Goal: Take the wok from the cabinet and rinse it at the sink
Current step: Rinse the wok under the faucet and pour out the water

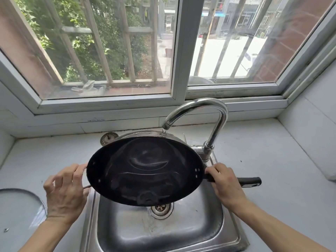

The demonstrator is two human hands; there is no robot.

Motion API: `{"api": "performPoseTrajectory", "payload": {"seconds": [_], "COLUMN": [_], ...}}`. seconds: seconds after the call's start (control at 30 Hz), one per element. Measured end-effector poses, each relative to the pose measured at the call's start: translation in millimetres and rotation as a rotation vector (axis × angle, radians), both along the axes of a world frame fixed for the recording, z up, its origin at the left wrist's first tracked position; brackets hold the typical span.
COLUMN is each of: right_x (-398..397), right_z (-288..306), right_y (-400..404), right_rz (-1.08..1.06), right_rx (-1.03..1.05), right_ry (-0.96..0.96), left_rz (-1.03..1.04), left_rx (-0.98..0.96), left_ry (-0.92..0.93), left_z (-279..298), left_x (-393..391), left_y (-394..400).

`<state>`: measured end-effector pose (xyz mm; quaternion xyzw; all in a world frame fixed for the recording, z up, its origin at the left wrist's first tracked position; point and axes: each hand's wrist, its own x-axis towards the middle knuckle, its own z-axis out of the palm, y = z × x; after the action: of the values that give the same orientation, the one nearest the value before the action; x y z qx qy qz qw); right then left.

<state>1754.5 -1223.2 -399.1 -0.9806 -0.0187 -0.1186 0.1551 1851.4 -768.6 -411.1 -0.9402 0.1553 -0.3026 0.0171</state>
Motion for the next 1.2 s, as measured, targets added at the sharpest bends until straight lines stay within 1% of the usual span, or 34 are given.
{"api": "performPoseTrajectory", "payload": {"seconds": [0.07,0.2,0.3,0.53,0.7,0.97,1.2], "right_x": [6.8,20.7,30.7,50.0,63.7,65.6,47.8], "right_z": [0.9,4.1,12.0,25.2,30.4,31.9,27.2], "right_y": [4.6,8.6,8.2,9.3,11.5,11.0,10.2], "right_rz": [0.017,0.048,0.088,0.143,0.175,0.195,0.170], "right_rx": [-0.010,-0.024,-0.039,-0.097,-0.115,-0.137,-0.116], "right_ry": [-0.003,-0.020,-0.033,-0.067,-0.084,-0.075,-0.087], "left_rz": [0.050,0.053,0.082,0.186,0.232,0.254,0.215], "left_rx": [-0.001,-0.039,-0.071,-0.202,-0.276,-0.273,-0.247], "left_ry": [0.057,-0.004,0.016,0.137,0.133,0.113,0.108], "left_z": [0.3,0.4,1.8,5.5,6.7,4.5,8.1], "left_x": [-4.4,-10.5,-14.4,-30.3,-40.6,-45.5,-48.7], "left_y": [5.6,11.3,11.8,11.4,10.0,11.0,8.3]}}
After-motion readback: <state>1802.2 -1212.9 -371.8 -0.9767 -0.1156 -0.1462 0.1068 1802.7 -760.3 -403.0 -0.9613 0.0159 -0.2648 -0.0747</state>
